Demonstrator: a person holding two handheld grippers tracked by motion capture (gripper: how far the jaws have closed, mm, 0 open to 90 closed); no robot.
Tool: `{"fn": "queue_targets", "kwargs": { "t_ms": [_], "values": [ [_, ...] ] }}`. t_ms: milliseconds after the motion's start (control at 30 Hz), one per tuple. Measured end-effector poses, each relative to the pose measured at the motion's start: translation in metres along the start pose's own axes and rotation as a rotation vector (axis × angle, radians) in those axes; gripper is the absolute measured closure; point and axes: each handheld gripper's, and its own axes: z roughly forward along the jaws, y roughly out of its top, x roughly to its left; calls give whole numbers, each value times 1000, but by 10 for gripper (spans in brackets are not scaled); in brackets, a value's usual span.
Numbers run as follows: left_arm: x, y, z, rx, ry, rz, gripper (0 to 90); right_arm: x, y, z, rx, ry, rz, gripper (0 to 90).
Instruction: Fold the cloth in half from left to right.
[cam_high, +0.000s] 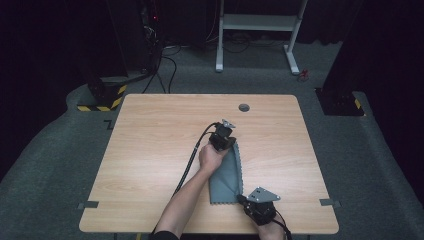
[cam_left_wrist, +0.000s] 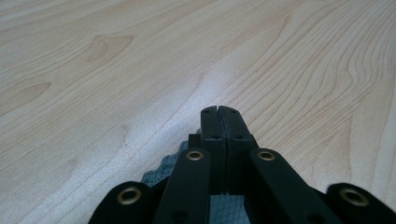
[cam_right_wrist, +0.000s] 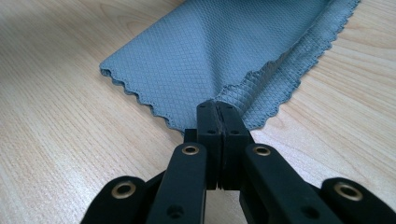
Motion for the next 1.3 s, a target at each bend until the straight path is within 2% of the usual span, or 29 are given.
{"fn": "queue_targets", "kwargs": {
  "t_ms": [367,467,667,833,1000,1300],
  "values": [
    [-3,0,5,-2,10,4,893,-2,-1,-1,12,-6,9,889],
    [-3,0,6,2,2,-12,891,-3,-2,-2,7,-5,18,865],
    [-1,1,7,10,9,-4,884,-8,-2,-2,9,-8,37,866],
    [-1,1,6,3,6,1,870,-7,-3,-3,25,-1,29,857],
    [-1,1,6,4,4,14,880,-6,-5,-4,32,-1,16,894],
    [-6,0,9,12,-12,35,895,-6,-6,-6,29,20,24,888]
  ]
}}
